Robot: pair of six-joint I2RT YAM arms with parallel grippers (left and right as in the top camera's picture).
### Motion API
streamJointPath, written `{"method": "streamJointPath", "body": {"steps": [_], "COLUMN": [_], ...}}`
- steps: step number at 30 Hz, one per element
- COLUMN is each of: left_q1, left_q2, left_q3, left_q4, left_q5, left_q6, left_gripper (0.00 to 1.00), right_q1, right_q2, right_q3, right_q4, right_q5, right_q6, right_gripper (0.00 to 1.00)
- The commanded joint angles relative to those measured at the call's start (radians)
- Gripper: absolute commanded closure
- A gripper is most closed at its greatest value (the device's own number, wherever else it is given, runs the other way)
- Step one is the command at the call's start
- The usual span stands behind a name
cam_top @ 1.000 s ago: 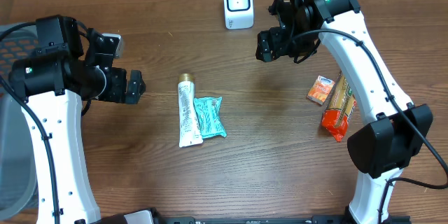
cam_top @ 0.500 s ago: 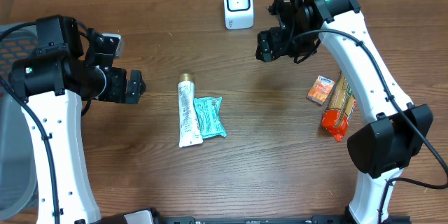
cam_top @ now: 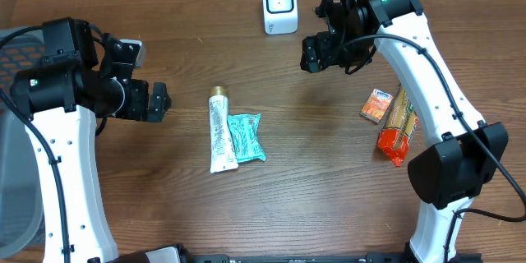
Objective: Scan the item barcode
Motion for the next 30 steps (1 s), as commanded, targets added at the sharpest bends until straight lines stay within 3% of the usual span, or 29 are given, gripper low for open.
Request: {"method": "streamJointPath", "body": {"steps": [1, 30], "left_q1": [-0.001, -0.001], "left_q2": [-0.009, -0.009], "left_q3": [0.008, 0.008], "left_q4": [0.001, 0.001], "left_q5": [0.012, 0.012], "left_q6": [0.001, 0.0], "left_gripper": [0.0, 0.0], "right_q1": [-0.003, -0.003], "right_q2": [0.0, 0.003], "right_q3": [-0.001, -0.001], "right_q4": [0.001, 0.025], "right_q5": [0.008, 0.008], "right_q6": [-0.003, -0.002], "right_gripper": [0.09, 0.1]}}
